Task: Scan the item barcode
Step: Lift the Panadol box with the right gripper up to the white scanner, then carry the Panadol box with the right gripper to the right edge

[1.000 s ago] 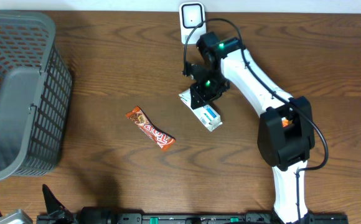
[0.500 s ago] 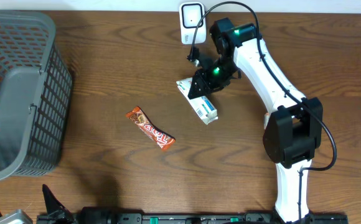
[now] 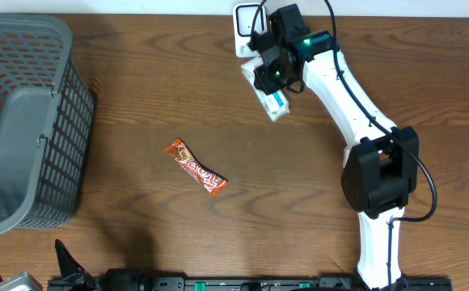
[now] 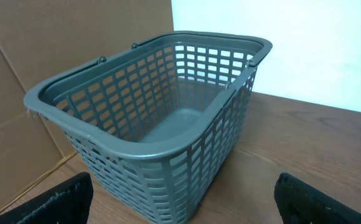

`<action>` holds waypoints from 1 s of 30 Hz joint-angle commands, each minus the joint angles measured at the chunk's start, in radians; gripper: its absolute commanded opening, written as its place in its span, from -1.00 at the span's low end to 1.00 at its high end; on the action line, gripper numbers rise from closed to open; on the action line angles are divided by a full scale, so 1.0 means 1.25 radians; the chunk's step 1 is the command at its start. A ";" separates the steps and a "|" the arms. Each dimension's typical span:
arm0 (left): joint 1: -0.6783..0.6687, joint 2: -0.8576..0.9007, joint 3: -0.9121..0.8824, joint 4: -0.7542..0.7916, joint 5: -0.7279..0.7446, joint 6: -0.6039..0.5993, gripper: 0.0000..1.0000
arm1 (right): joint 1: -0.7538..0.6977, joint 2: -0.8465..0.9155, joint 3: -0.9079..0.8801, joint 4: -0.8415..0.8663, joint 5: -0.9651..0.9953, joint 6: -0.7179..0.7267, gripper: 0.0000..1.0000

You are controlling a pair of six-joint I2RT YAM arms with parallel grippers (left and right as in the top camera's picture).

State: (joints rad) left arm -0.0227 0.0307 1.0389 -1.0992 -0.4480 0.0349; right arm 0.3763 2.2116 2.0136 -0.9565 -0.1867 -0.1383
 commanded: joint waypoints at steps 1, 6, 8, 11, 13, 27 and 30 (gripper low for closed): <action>-0.002 -0.008 -0.001 0.000 -0.007 0.013 0.86 | 0.004 0.001 0.017 0.067 0.113 -0.002 -0.98; -0.002 -0.008 -0.001 0.000 -0.007 0.013 0.87 | 0.005 0.001 0.017 0.186 0.164 -0.034 -0.98; -0.002 -0.008 -0.001 0.000 -0.007 0.013 0.86 | 0.007 0.001 0.017 0.235 0.181 -0.056 -0.98; -0.002 -0.008 -0.001 0.000 -0.007 0.013 0.86 | 0.013 0.001 0.017 0.313 0.222 -0.095 -0.98; -0.002 -0.008 -0.001 0.000 -0.007 0.013 0.86 | 0.017 0.001 0.017 0.357 0.245 -0.119 -0.98; -0.002 -0.008 -0.001 0.000 -0.007 0.013 0.86 | 0.060 0.152 0.017 0.773 0.506 -0.456 -0.98; -0.002 -0.008 -0.001 0.000 -0.007 0.013 0.86 | 0.064 0.197 0.017 0.874 0.522 -0.477 -0.98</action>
State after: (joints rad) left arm -0.0227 0.0303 1.0389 -1.0996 -0.4484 0.0349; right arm 0.4423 2.3936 2.0296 0.0769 0.3851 -0.6292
